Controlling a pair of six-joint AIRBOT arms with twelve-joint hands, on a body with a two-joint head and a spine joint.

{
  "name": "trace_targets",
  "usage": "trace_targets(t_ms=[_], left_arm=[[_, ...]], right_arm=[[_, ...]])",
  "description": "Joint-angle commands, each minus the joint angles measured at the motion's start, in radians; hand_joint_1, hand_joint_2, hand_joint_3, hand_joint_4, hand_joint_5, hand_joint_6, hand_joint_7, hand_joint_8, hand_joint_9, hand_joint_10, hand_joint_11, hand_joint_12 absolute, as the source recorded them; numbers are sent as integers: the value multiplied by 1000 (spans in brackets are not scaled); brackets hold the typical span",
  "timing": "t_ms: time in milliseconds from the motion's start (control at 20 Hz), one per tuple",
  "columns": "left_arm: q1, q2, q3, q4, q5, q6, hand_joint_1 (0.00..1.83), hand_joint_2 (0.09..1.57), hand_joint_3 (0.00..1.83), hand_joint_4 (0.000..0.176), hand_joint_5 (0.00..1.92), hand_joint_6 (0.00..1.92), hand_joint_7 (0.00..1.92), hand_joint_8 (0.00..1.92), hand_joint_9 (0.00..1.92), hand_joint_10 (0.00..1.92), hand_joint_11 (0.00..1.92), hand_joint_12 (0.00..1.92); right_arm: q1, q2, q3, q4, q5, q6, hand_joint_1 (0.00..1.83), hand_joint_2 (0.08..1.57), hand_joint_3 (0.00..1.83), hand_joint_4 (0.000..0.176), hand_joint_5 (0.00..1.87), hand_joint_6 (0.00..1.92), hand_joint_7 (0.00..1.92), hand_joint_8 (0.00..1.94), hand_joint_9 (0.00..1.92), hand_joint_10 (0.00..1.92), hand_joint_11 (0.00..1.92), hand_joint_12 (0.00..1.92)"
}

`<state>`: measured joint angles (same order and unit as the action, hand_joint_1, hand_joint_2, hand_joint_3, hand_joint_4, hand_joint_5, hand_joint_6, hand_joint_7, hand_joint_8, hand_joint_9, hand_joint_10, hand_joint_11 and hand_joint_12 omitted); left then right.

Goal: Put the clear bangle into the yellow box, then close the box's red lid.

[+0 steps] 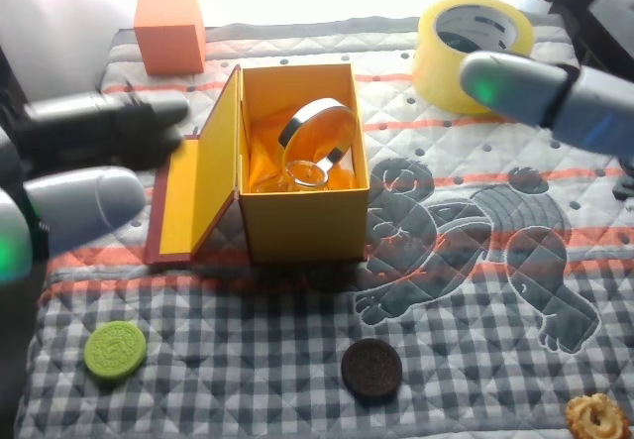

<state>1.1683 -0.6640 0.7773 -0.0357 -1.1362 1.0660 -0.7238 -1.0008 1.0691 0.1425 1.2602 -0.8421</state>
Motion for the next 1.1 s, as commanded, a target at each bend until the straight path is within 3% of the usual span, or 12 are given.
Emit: trace_targets(t_ms=[0, 100, 200, 250, 350, 450, 650, 800, 850, 900, 1000, 1050], left_arm=[[3, -11, 11, -11, -117, -61, 178, 1396, 0, 0, 292, 4, 448, 5, 435, 4, 101, 470], [39, -50, 30, 22, -118, -180, 207, 1391, 0, 0, 293, 2, 394, 0, 438, 2, 198, 453], [74, -71, 43, 33, -125, -243, 234, 1390, 0, 0, 314, 0, 386, 0, 433, 0, 247, 402], [75, -79, 47, 42, -113, -257, 178, 1425, 11, 0, 340, 6, 394, 3, 400, 0, 232, 368], [69, -93, 56, 74, -72, -277, 215, 1429, 5, 0, 348, 3, 401, 1, 418, 7, 258, 379], [52, -107, 66, 102, -27, -281, 318, 1374, 1, 0, 345, 0, 383, 1, 411, 1, 286, 339], [-27, -148, 111, 165, 128, -281, 130, 1407, 3, 0, 306, 1, 312, 2, 319, 1, 249, 222], [-58, -176, 134, 192, 201, -281, 83, 1377, 0, 0, 235, 0, 222, 0, 207, 0, 176, 112], [-63, -183, 140, 196, 224, -281, 74, 1381, 0, 0, 236, 3, 201, 0, 169, 0, 150, 96], [-66, -189, 148, 198, 247, -281, 124, 1377, 0, 0, 243, 5, 194, 0, 155, 1, 143, 87], [-66, -191, 158, 193, 270, -274, 149, 1350, 0, 0, 236, 1, 161, 0, 125, 0, 131, 74], [-66, -190, 161, 173, 277, -248, 56, 1355, 0, 0, 193, 3, 123, 2, 98, 1, 121, 65]], right_arm=[[0, 6, -5, 10, 153, 5, 0, 1131, 0, 67, 243, 9, 482, 5, 344, 10, 0, 478], [-22, 2, -6, 26, 156, 5, 0, 1147, 0, 33, 235, 4, 486, 5, 353, 12, 0, 470], [-30, 0, -6, 32, 156, 5, 0, 1155, 0, 35, 239, 1, 488, 2, 359, 7, 0, 497], [-31, -1, -7, 34, 156, 5, 0, 1186, 11, 22, 223, 0, 488, 1, 363, 6, 0, 508], [-39, 0, -8, 37, 156, 5, 0, 1187, 7, 43, 228, 3, 500, 5, 369, 7, 23, 527], [-41, -1, -7, 40, 156, 5, 0, 1206, 2, 39, 248, 2, 528, 2, 388, 4, 18, 577], [-48, 1, -8, 41, 156, 5, 0, 1212, 1, 25, 257, 4, 548, 7, 408, 9, 30, 593], [-51, 1, -10, 41, 157, 6, 0, 1218, 3, 31, 273, 8, 562, 11, 415, 10, 37, 599], [-52, 2, -11, 42, 157, 6, 0, 1204, 0, 42, 273, 7, 563, 10, 421, 12, 42, 601], [-54, 3, -12, 43, 157, 6, 0, 1216, 2, 31, 274, 7, 560, 8, 426, 13, 44, 603], [-58, 6, -15, 46, 157, 6, 0, 1209, 0, 37, 278, 7, 564, 8, 435, 14, 51, 607], [-63, 6, -16, 49, 159, 6, 0, 1203, 0, 45, 279, 7, 569, 9, 435, 13, 57, 609]])
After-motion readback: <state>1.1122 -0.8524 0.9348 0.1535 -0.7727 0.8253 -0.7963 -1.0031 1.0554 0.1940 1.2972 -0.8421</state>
